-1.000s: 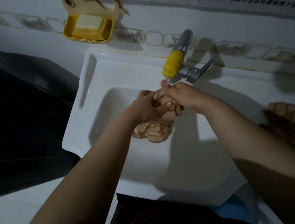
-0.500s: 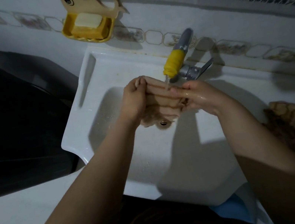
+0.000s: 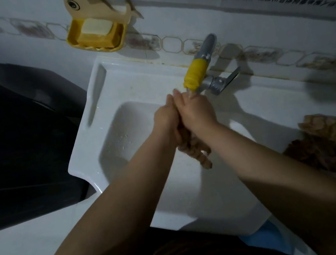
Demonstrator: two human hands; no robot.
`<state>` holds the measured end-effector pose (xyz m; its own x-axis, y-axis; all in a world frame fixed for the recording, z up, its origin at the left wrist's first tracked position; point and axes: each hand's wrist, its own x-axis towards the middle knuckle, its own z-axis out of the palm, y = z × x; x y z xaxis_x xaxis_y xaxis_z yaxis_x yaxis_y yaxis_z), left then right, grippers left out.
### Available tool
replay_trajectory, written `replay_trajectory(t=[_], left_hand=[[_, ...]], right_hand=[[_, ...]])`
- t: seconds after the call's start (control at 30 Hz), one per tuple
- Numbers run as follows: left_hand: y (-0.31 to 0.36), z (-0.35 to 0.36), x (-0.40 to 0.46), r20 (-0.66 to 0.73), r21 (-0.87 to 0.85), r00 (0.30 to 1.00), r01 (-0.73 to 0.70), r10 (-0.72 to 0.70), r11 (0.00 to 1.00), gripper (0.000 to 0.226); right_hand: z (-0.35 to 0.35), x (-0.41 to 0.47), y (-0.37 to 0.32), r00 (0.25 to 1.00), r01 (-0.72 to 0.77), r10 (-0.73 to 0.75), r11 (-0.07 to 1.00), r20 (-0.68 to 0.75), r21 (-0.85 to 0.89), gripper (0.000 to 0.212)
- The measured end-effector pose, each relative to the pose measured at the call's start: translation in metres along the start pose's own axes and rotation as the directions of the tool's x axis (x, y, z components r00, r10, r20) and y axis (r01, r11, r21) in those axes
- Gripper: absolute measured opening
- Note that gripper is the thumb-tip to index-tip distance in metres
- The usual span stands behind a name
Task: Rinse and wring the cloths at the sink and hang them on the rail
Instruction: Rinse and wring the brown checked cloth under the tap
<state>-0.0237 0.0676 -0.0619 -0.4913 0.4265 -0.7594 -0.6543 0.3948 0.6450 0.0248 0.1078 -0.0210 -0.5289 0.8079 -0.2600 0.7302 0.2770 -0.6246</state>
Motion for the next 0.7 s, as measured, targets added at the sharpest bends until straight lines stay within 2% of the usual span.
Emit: replay_trajectory(t=[0.07, 0.1, 0.2, 0.27, 0.3, 0.37, 0.43, 0.5, 0.6, 0.67, 0.7], left_hand=[[0.012, 0.003, -0.025, -0.004, -0.057, 0.999, 0.035, -0.035, 0.998, 0.050], [0.015, 0.002, -0.028, -0.009, -0.044, 1.000, 0.008, -0.008, 0.999, 0.052], [0.027, -0.003, -0.032, 0.028, -0.073, 1.000, 0.000, 0.002, 0.997, 0.058], [0.029, -0.008, -0.037, 0.064, 0.018, 0.998, 0.022, -0.023, 1.000, 0.064], [0.027, -0.010, -0.038, 0.105, 0.084, 0.993, 0.045, -0.053, 0.995, 0.071], [0.023, -0.013, -0.041, 0.155, 0.327, 0.988, -0.057, 0.006, 0.943, 0.083], [0.019, -0.022, -0.038, 0.200, 0.538, 0.966, -0.247, 0.163, 0.806, 0.066], [0.019, -0.035, -0.028, 0.223, 0.580, 0.931, -0.366, 0.290, 0.728, 0.047], [0.024, -0.049, -0.018, 0.236, 0.523, 0.857, -0.509, 0.457, 0.684, 0.033], [0.028, -0.054, -0.011, 0.219, 0.483, 0.837, -0.540, 0.502, 0.689, 0.027], [0.029, -0.053, -0.012, 0.190, 0.463, 0.840, -0.533, 0.508, 0.708, 0.026]], right_hand=[[-0.009, 0.014, 0.003, 0.991, -0.135, 0.134, 0.990, 0.016, 0.043, 0.043], [-0.009, 0.015, 0.002, 0.991, -0.134, 0.134, 0.989, 0.004, 0.064, 0.045], [0.005, -0.003, -0.008, 1.000, 0.005, -0.005, 0.999, -0.003, 0.040, 0.050], [0.003, -0.005, -0.007, 1.000, 0.012, -0.012, 0.999, -0.011, 0.052, 0.051], [-0.002, 0.002, -0.002, 0.999, -0.035, 0.034, 0.997, 0.007, 0.074, 0.048], [-0.016, 0.018, 0.004, 0.984, -0.171, 0.158, 0.969, 0.084, 0.180, 0.045], [-0.023, 0.029, 0.010, 0.943, -0.310, 0.249, 0.898, 0.220, 0.312, 0.037], [-0.027, 0.028, 0.018, 0.925, -0.304, 0.181, 0.880, 0.333, 0.364, 0.026], [-0.038, 0.019, 0.038, 0.870, -0.321, 0.056, 0.819, 0.490, 0.476, 0.017], [-0.044, 0.014, 0.051, 0.797, -0.380, 0.005, 0.782, 0.605, 0.494, 0.019], [-0.044, 0.014, 0.057, 0.782, -0.388, -0.002, 0.781, 0.623, 0.489, 0.021]])
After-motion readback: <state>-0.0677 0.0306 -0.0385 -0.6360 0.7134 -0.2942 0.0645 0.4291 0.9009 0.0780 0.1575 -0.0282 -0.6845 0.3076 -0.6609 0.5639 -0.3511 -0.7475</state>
